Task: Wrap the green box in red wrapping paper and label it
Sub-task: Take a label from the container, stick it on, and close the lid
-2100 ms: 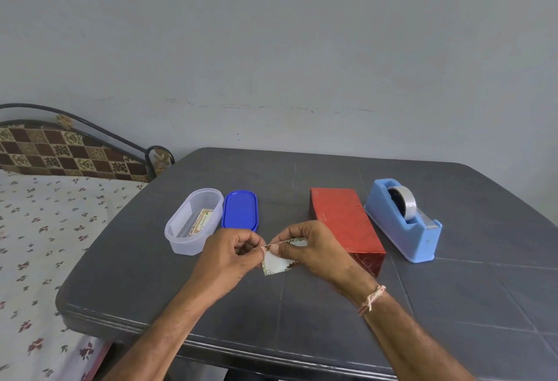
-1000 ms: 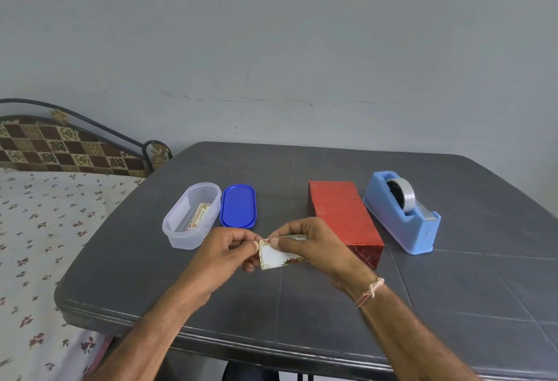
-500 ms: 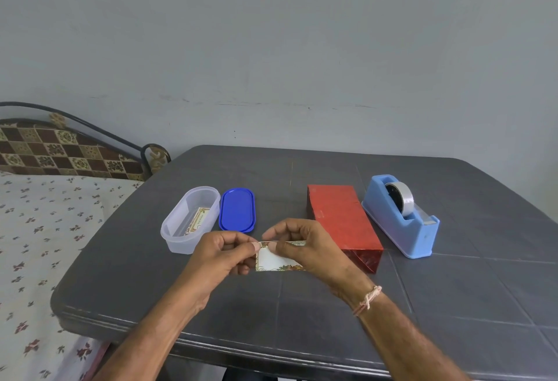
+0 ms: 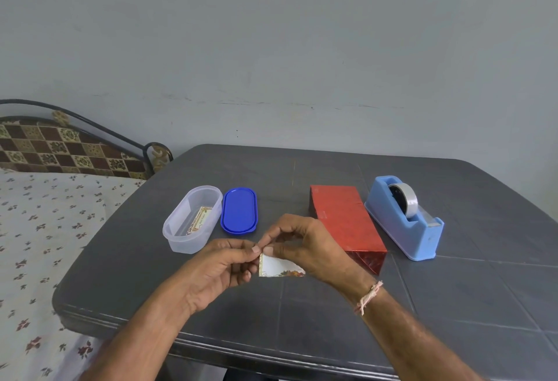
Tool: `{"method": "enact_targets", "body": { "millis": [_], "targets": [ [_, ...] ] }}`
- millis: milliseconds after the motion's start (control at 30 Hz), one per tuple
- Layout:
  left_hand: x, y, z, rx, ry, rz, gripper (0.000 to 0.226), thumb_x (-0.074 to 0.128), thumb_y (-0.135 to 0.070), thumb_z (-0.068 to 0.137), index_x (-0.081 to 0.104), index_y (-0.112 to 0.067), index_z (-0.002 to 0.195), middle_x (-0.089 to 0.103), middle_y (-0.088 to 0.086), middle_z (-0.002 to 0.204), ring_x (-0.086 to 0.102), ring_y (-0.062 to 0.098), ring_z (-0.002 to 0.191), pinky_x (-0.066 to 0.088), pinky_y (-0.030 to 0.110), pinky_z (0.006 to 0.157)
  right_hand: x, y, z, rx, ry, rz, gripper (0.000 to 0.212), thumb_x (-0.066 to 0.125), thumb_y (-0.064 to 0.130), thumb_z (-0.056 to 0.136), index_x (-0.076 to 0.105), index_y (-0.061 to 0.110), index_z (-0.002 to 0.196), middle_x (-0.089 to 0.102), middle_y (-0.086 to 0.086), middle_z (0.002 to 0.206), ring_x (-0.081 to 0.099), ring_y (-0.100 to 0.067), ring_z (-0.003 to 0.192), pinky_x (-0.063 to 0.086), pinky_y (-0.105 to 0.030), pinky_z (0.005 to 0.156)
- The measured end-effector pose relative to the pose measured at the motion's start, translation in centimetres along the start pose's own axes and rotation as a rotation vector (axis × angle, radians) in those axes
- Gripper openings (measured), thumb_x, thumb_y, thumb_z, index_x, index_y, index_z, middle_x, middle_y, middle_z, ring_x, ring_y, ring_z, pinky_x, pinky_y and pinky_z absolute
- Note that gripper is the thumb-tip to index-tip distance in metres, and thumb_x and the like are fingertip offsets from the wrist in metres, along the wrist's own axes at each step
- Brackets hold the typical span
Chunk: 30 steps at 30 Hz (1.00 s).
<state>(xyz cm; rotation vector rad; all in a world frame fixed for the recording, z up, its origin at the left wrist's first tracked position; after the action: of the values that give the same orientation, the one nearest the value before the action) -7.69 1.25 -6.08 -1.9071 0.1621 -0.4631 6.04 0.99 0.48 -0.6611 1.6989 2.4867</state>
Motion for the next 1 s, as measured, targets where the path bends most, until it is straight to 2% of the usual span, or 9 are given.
{"method": "enact_targets", "body": {
  "millis": [133,200,333,433,533,633,733,833,1000],
  "targets": [
    [0.1,0.3,0.5,-0.013,-0.009,-0.034,0.023,0.073,-0.01,0.083,0.075,0.006,0.099,0.066,0.013,0.078,0.06,0.013,0.061,0.052,0.019,0.052,-0.3,-0.2,0.4,0.001,-0.028,-0.043,0.008,0.081,0.007,0.085,0.074,0.011,0.088,0.071,0.009,0.085,0.068,-0.006,0.079,0.052,-0.018,0.072],
    [-0.3,0.4,0.8,-0.015,-0.037,-0.043,0.029,0.074,-0.013,0.082,0.074,0.007,0.103,0.068,0.014,0.082,0.06,0.013,0.063,0.051,0.019,0.052,-0.3,-0.3,0.6,-0.003,-0.033,-0.058,0.009,0.079,0.005,0.086,0.072,0.009,0.089,0.071,0.007,0.088,0.068,-0.007,0.08,0.052,-0.018,0.072],
    [-1.8,0.9,1.5,-0.021,-0.124,-0.046,0.015,0.067,-0.007,0.093,0.077,0.004,0.098,0.068,0.012,0.075,0.061,0.012,0.059,0.052,0.019,0.051,-1.0,-0.7,0.8,0.009,-0.078,0.07,0.009,0.073,0.007,0.09,0.07,0.016,0.089,0.074,-0.005,0.098,0.071,-0.015,0.096,0.054,-0.024,0.08],
    [-3.2,1.1,2.1,0.0,-0.204,0.018,0.013,0.067,-0.006,0.095,0.077,0.003,0.095,0.07,0.013,0.078,0.063,0.011,0.06,0.053,0.019,0.053,-2.0,-1.2,1.1,0.047,-0.152,0.221,0.006,0.07,0.003,0.094,0.07,0.008,0.092,0.074,-0.008,0.089,0.066,-0.012,0.083,0.053,-0.024,0.077],
    [-4.7,0.8,2.6,0.061,-0.325,0.204,0.015,0.068,-0.01,0.096,0.079,-0.003,0.09,0.074,0.011,0.078,0.064,0.011,0.064,0.052,0.022,0.057,-3.5,-1.6,1.2,0.07,-0.277,0.3,0.002,0.067,-0.003,0.095,0.069,-0.001,0.094,0.071,-0.002,0.08,0.063,-0.006,0.073,0.049,-0.016,0.069],
    [-5.7,-0.7,3.2,0.184,-0.467,0.588,0.017,0.07,-0.015,0.094,0.079,-0.013,0.079,0.074,0.002,0.07,0.065,0.01,0.063,0.05,0.024,0.061,-5.1,-2.0,1.1,0.076,-0.403,0.342,0.002,0.068,-0.002,0.094,0.069,-0.002,0.096,0.072,-0.005,0.081,0.062,-0.009,0.073,0.049,-0.017,0.066],
    [-5.8,-1.6,3.8,0.267,-0.565,0.953,0.015,0.073,-0.02,0.092,0.074,-0.024,0.078,0.071,-0.012,0.074,0.066,0.002,0.073,0.046,0.017,0.063,-7.0,-2.3,0.8,0.082,-0.516,0.435,0.011,0.068,0.002,0.095,0.066,0.003,0.106,0.072,-0.005,0.082,0.064,-0.013,0.074,0.052,-0.02,0.067],
    [-5.1,-1.4,4.2,0.34,-0.583,1.049,0.012,0.074,-0.02,0.092,0.068,-0.031,0.089,0.067,-0.019,0.082,0.063,-0.002,0.078,0.042,0.008,0.066,-7.9,-2.6,1.0,0.104,-0.504,0.432,0.021,0.067,0.002,0.096,0.058,0.006,0.114,0.07,-0.003,0.076,0.065,-0.017,0.074,0.055,-0.027,0.071],
    [-3.9,-1.6,4.8,0.404,-0.571,1.129,0.009,0.068,-0.025,0.098,0.074,-0.029,0.103,0.071,-0.016,0.094,0.064,0.002,0.089,0.051,0.017,0.087,-7.7,-3.3,1.7,0.155,-0.395,0.311,0.022,0.067,0.005,0.098,0.053,0.011,0.114,0.071,0.002,0.074,0.065,-0.019,0.077,0.052,-0.039,0.078]
  ]
}}
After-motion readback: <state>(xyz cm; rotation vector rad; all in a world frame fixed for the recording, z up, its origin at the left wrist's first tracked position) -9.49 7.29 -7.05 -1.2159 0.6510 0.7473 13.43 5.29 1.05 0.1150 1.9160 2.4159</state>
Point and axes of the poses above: each hand's wrist, its own z-axis towards the middle knuckle, its own x-axis out of the palm, y = z × x, the point moved 10 cm from there along z, towards the middle knuckle
